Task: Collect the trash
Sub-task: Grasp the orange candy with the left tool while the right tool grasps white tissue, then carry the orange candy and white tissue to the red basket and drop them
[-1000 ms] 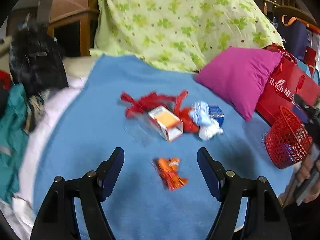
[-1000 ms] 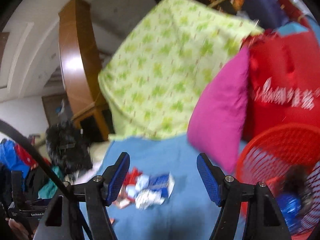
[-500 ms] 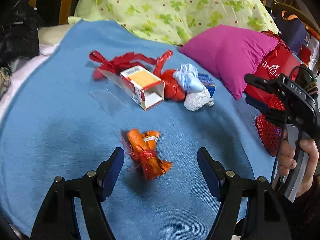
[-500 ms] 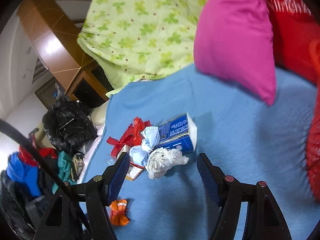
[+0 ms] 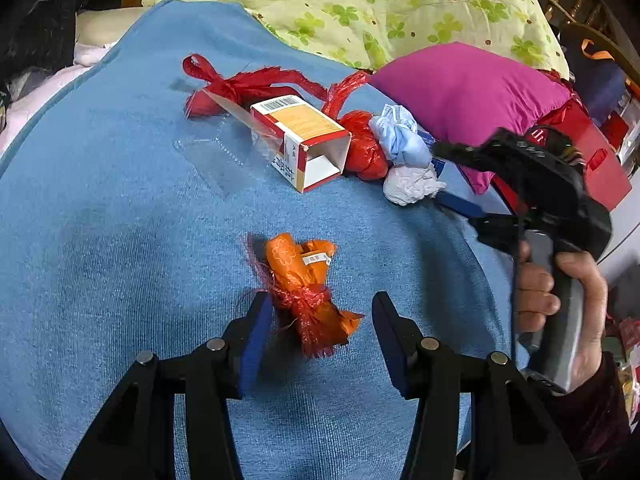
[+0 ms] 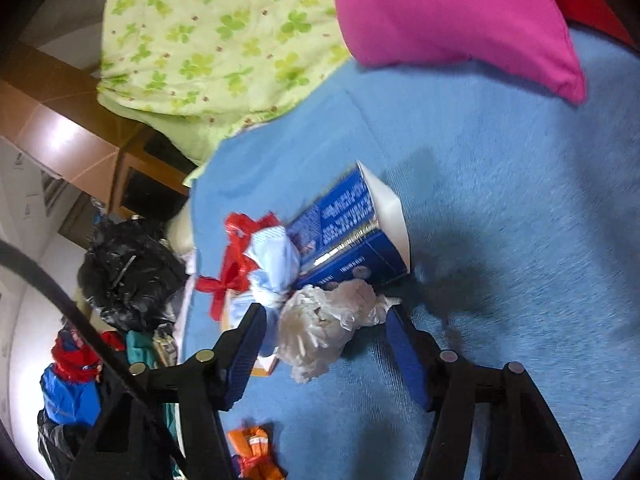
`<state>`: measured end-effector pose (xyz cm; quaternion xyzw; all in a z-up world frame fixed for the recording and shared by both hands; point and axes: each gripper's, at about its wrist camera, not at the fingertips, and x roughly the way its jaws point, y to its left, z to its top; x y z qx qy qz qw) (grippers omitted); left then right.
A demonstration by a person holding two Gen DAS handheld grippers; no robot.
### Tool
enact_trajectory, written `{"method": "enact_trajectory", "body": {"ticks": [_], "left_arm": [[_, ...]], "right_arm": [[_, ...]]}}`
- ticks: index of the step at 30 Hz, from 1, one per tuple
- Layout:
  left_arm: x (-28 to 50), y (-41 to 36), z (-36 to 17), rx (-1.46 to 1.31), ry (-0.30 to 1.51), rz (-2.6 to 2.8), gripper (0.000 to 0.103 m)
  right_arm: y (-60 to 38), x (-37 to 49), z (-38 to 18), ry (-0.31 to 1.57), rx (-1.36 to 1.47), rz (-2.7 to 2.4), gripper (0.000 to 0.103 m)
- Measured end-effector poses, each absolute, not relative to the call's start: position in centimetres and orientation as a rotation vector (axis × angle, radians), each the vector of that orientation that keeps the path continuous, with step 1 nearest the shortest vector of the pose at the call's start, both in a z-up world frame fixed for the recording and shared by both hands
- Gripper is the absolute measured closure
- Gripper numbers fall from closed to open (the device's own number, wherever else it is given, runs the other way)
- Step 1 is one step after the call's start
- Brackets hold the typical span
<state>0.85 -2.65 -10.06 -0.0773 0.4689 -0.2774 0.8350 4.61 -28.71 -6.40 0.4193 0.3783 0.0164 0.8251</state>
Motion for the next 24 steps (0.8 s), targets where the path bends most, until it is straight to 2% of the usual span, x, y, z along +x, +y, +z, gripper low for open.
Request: {"method": "enact_trajectory", "body": {"ticks": [5,7,8,9,15,17,19,24], "left_arm": [[0.9,-2.6,-10.2,-0.156,0.992,-0.585,0.049],[1.0,-2.5,-10.2,-0.154,0.990,-0.584,0.049],[1.0,-2.4,-10.2,-0.151,0.989,-0.580,0.049],[1.2,-2.4,-10.3,-0.150,0.988,-0.575,0.049],[1.5,-3.0,-10.3,-0.131,0.981,-0.584,0.049],[1.7,-3.3,-10.5,-0.126,0.989,-0.583,0.053],[2.0,-3.4,-10.9,-0.124,1.003,-0.574,0.063],[2.3,-3.6,-11.0,-0.115,0.998,-0.568,0.074]], "right_arm": [[-27.5,6.2,-7.8,0.826,0.909,0.012,0.039],[-27.0,6.7,-7.7,0.825,0.872,-0.005,0.051],[-26.9,6.8,-7.7,0.828,0.864,-0.007,0.060],[-26.7,6.9,-7.8,0.836,0.863,0.004,0.065],[-26.5,6.2,-7.0,0.824,0.832,0.039,0.070],[-26.7,5.5,-6.4,0.814,0.819,0.052,0.070],[-26.9,4.7,-5.9,0.804,0.802,0.051,0.070],[-28.5,2.7,-4.7,0.769,0.811,0.065,0.070]]}}
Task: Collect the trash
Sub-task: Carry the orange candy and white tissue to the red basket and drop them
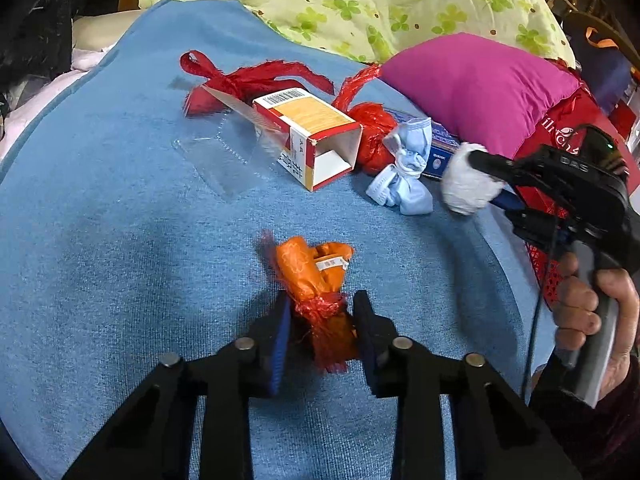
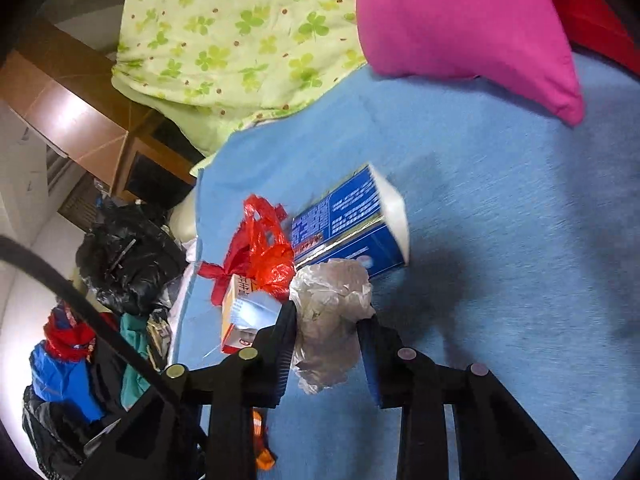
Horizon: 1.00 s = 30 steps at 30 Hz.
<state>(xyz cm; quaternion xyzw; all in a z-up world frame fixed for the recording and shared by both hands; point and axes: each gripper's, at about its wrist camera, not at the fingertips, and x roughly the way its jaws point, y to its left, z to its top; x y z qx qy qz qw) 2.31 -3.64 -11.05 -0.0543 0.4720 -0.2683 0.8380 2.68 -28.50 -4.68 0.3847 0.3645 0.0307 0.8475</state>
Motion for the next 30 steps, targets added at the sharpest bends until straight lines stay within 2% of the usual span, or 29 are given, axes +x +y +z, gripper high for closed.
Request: {"method": "enact_trajectory", "body": {"ticks": [7,17,23,30], "left_arm": [[1.2,-5.1,-10.4,-0.045,0.942,-0.594,0.076],[-1.8,-7.4,-7.4,0.062,0.779,-0.593,0.076],[-3.5,-11.0,-4.9,0.107,0.747,-0.615,0.076],[-5.8,-16.5,-1.1,0.251,0.637,-0.626,0.076]], "right_arm": [[-30.4,-0.6,-2.6,0.687,0.777,0.076,0.070],[-30.8,-6.3,2.4,0.517,0.542,0.065,0.070],[-31.0,-8.8,4.3,0.444,0.450,0.070,0.070],[-33.8,-11.6,6.0,0.360,0.483,0.038,0.070]]}}
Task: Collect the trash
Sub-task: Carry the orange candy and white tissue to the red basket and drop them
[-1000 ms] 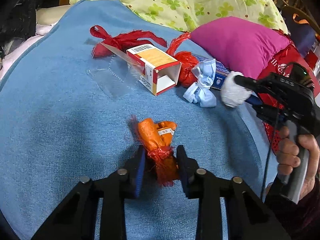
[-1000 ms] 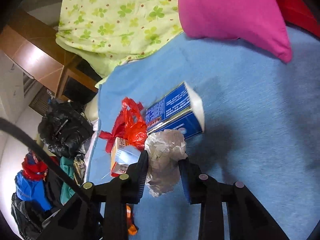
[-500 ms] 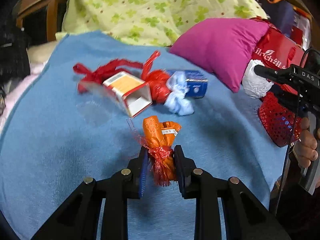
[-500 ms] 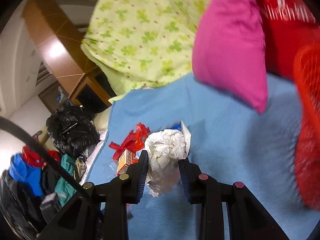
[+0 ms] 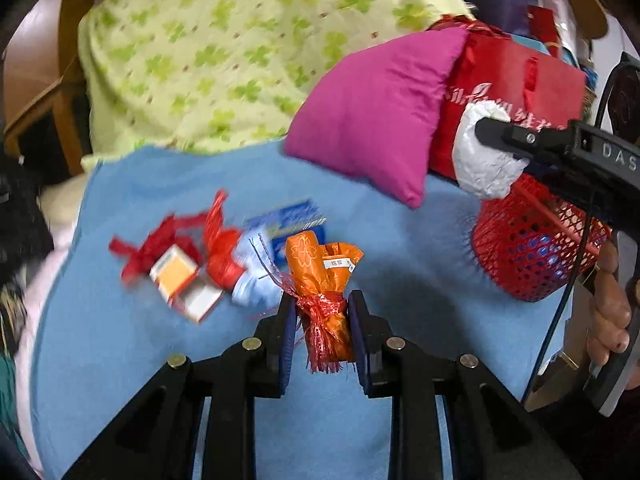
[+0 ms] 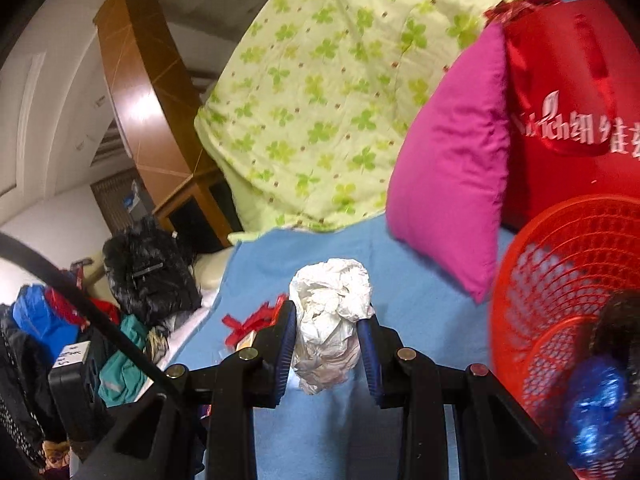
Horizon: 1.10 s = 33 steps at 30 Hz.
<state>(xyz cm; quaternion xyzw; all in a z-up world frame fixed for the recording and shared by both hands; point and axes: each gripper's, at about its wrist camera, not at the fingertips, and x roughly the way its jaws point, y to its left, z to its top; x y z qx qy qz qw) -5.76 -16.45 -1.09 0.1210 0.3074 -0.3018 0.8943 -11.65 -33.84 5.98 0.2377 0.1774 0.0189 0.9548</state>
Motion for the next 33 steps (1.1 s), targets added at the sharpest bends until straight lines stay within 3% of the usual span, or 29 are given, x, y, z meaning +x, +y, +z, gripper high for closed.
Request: {"method": "enact_trajectory", "body": {"ticks": [33], "left_arm": [[-10.6,-27.9,7.3,0.416,0.424,-0.683,0.076]], "right_arm": [[-45.8,-20.9,7.0,0.154,0.717,-0.150,0.070]]}}
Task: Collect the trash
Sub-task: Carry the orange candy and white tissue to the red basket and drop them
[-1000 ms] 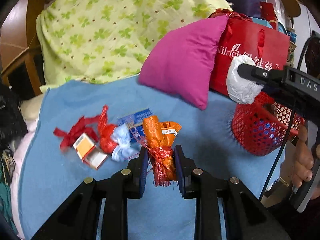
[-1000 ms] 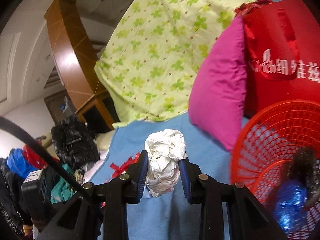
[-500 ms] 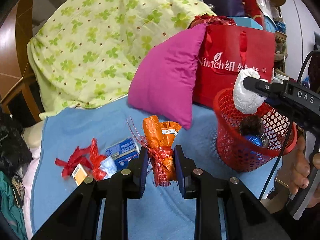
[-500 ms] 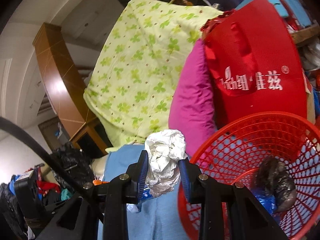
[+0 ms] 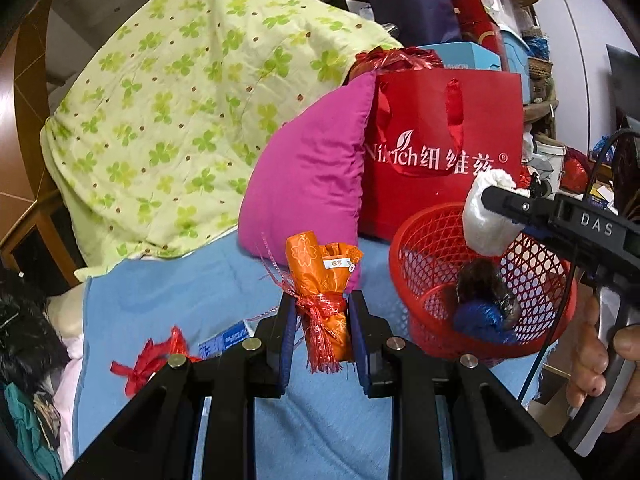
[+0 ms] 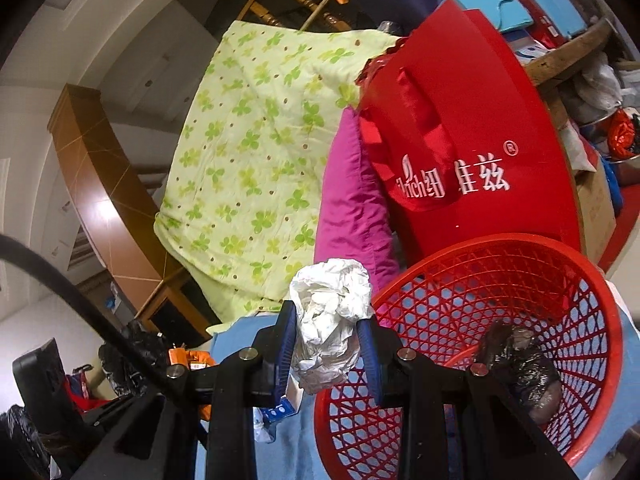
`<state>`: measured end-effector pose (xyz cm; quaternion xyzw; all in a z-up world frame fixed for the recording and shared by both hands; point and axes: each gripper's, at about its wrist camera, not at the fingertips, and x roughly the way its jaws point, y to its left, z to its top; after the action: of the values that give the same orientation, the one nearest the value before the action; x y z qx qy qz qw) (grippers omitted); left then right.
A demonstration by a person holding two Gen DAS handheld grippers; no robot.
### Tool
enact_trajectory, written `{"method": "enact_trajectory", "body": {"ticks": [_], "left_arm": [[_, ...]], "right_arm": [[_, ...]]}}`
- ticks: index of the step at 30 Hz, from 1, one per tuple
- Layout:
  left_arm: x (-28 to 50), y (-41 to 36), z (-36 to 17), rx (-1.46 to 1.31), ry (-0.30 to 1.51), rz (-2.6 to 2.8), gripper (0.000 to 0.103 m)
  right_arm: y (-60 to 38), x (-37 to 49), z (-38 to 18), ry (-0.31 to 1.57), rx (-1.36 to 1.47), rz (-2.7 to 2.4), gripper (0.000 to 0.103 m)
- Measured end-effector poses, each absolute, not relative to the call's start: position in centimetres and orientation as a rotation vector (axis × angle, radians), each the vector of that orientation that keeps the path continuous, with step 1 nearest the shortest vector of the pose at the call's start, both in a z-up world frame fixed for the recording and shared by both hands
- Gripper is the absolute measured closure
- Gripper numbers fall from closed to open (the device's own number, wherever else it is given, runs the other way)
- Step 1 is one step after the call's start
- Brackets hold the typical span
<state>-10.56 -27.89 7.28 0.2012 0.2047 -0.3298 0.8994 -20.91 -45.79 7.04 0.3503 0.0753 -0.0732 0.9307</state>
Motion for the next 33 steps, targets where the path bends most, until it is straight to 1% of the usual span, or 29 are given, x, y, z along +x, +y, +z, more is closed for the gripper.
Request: {"method": "enact_trajectory", "body": {"ticks": [9,17,33], "left_arm": [[-10.7,-30.1,8.7,0.395,0.401,-0.748,0.076],[-11.2,-33.0,8.9,0.384,0.400,-0.820,0.075],[-11.3,-37.8,6.1,0.404,0.479,-0.894,0.074]], "right_arm": [[-46.9,-21.7,7.0,0.126,0.756,-0.174,0.070],[-48.6,-22.8,6.6,0.099,0.813,-0.199,0.070],[-51.5,-25.1,5.3,0.071,0.937,-0.251,0.068]]}}
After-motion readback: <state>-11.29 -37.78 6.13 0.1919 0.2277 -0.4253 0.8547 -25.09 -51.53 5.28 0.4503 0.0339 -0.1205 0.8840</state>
